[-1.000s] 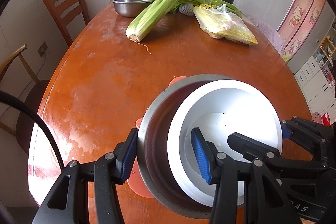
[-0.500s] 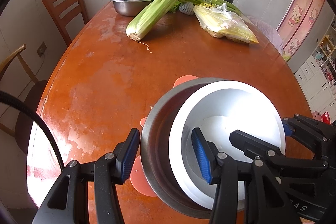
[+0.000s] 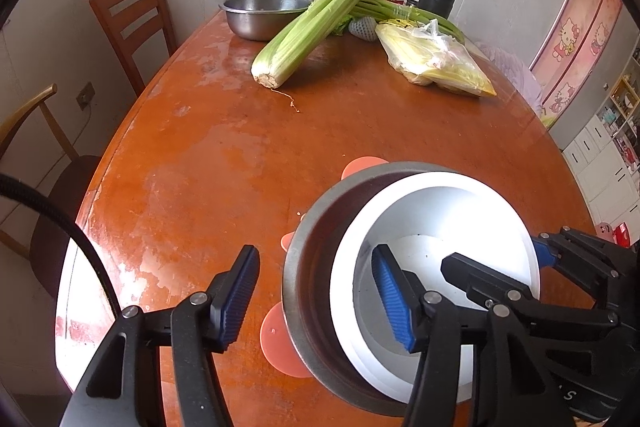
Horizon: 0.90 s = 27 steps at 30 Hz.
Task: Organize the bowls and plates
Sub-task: 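Carry the nested steel bowl over the steel tray on the orange plate, then lower the steel bowl onto the steel tray and open both grippers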
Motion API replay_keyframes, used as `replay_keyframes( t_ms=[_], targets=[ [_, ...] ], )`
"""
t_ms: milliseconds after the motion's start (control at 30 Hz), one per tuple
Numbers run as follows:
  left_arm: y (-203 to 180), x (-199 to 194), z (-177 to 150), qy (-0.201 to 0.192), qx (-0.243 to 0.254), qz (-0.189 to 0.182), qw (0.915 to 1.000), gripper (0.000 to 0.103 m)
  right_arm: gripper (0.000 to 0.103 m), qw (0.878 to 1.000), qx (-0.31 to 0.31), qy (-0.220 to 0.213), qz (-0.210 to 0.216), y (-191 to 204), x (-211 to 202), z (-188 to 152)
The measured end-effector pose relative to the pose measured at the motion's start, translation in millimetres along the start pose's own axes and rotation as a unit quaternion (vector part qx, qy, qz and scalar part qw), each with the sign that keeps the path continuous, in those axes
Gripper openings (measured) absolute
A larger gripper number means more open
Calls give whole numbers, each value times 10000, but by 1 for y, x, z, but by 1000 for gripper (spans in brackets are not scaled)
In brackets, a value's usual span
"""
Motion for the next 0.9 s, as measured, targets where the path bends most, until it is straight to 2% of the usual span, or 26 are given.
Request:
replay_keyframes(
  t_ms=[200,367,900],
  targets=[
    [3,-6,1,-118,-43,-7,9999,61,46,9999,-11,-55,-89,1,-1,0],
    [9,-16,4,-291,-183,-51,9994,70,48,9998,3,-95,-167,2,-2,1],
    [18,-33,1,-494,-283,146,9983,71,52,9989,57,-297,-357,4,-8,2]
  ],
)
Point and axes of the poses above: each gripper's, at about its wrist camera, not at the fingertips, and x roughly the way its jaws point, y to its left, z to its top, the point moved 7 cm from there along x, roughly the way its jaws point, and after that the axes turned 6 degrees about -z, right-handed, at the moved point
